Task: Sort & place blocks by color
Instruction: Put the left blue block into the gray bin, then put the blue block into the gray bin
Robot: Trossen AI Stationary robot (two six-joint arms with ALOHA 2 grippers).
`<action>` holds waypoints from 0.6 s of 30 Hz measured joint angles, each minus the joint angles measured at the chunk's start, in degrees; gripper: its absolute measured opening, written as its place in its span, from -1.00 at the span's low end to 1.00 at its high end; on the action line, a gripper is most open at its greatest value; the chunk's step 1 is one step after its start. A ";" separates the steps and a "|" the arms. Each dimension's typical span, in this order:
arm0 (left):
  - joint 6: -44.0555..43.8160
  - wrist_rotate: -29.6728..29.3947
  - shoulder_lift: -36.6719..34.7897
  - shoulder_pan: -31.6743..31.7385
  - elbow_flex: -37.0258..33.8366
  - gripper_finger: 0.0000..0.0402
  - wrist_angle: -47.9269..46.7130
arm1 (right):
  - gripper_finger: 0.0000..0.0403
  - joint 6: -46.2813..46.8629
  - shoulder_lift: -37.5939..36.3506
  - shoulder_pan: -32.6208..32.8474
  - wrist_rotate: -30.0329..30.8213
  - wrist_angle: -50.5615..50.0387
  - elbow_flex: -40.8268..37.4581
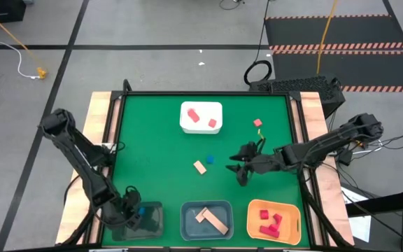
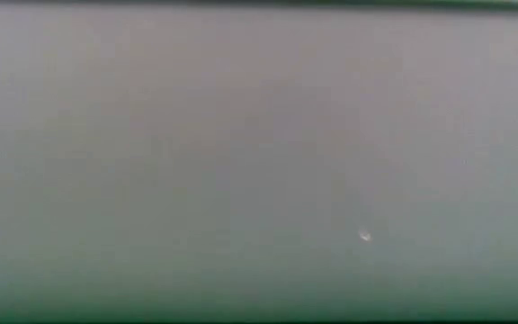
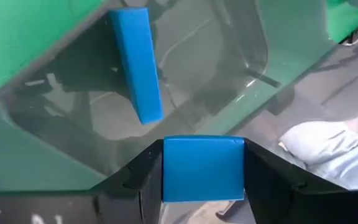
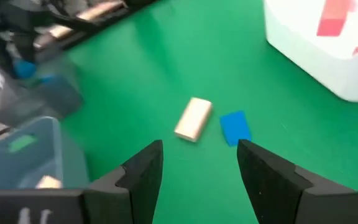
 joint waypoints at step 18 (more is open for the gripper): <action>-5.59 -1.78 1.18 2.29 0.64 0.37 6.34 | -0.03 5.86 13.77 -1.85 -0.28 18.30 -0.81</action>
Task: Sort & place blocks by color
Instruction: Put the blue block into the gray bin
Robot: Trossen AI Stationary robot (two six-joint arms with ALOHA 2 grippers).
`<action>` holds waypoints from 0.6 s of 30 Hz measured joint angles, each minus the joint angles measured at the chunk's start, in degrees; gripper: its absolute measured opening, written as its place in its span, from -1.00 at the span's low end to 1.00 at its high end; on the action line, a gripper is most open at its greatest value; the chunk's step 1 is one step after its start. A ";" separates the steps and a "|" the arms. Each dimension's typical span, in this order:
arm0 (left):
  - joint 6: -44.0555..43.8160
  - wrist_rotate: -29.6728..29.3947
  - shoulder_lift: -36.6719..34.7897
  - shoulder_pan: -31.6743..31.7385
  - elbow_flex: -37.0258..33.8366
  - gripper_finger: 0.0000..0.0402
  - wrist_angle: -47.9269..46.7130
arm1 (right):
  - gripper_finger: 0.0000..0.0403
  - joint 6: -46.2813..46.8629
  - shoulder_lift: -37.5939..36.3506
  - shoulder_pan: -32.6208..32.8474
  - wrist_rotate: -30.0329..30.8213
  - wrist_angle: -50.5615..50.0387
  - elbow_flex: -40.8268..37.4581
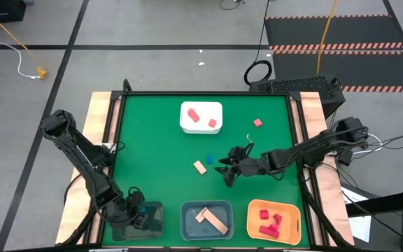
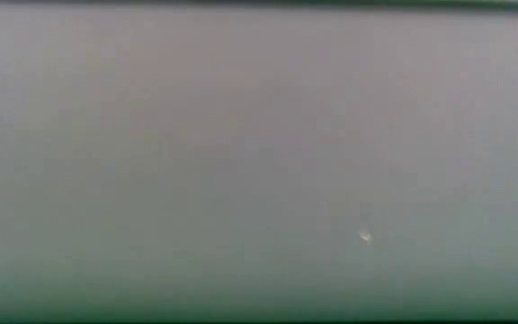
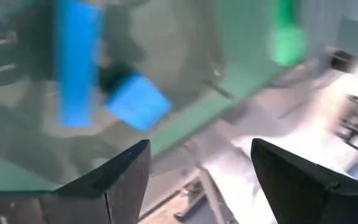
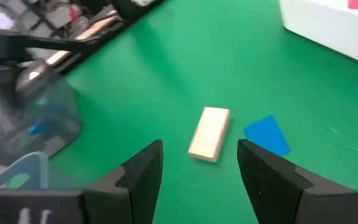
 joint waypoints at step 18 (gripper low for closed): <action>28.22 -17.78 -0.02 8.81 10.99 0.19 0.14 | 0.02 -14.47 7.21 -4.17 -0.10 6.79 -0.04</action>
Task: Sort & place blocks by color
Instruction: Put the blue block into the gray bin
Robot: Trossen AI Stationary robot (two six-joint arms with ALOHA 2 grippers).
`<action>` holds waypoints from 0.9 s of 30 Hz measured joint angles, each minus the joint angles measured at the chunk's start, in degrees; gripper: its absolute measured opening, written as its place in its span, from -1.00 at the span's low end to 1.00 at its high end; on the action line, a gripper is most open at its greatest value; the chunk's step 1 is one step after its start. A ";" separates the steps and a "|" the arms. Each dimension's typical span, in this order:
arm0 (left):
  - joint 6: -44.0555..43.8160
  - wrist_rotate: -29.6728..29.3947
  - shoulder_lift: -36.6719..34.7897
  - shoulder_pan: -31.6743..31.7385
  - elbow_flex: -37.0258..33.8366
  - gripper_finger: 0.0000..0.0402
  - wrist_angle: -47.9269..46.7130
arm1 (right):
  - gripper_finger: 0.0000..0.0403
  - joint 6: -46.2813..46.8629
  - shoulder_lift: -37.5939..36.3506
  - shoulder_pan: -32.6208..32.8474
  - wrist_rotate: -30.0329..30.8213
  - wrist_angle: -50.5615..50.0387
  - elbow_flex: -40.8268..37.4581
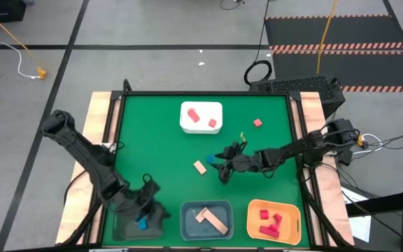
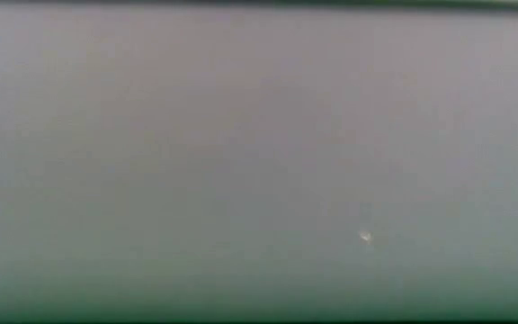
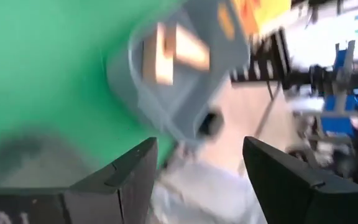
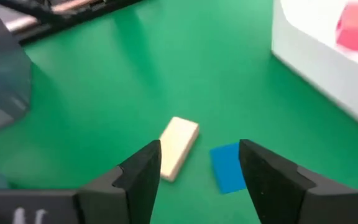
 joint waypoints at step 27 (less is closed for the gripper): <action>30.17 -4.50 0.00 21.28 0.00 0.19 5.21 | 0.17 -20.22 16.70 -3.30 0.11 18.12 0.00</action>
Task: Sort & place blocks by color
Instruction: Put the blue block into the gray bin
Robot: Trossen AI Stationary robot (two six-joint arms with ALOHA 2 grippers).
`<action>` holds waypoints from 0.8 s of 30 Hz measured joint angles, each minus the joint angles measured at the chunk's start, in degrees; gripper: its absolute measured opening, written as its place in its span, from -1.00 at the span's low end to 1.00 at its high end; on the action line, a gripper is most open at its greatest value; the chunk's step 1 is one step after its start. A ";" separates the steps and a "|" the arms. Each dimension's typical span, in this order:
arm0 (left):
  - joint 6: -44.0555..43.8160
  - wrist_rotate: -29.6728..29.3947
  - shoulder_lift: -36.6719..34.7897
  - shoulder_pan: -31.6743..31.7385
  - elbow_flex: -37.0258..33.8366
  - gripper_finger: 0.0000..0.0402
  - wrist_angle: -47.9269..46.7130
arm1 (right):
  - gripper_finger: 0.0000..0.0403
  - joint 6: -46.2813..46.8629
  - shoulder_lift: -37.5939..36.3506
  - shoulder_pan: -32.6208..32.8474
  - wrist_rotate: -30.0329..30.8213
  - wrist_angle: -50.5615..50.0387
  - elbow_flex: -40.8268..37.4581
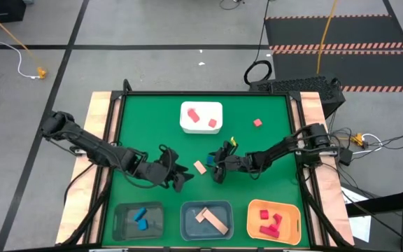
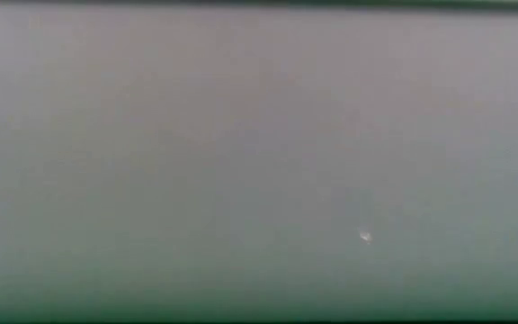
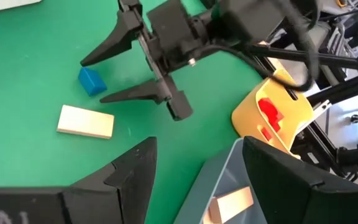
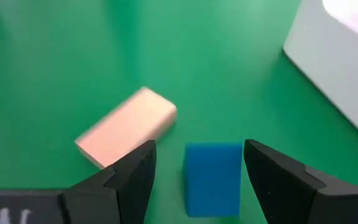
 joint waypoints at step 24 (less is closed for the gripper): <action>1.55 0.09 0.00 5.43 0.00 0.19 -0.20 | -0.42 15.83 4.05 -1.71 -2.31 1.05 0.06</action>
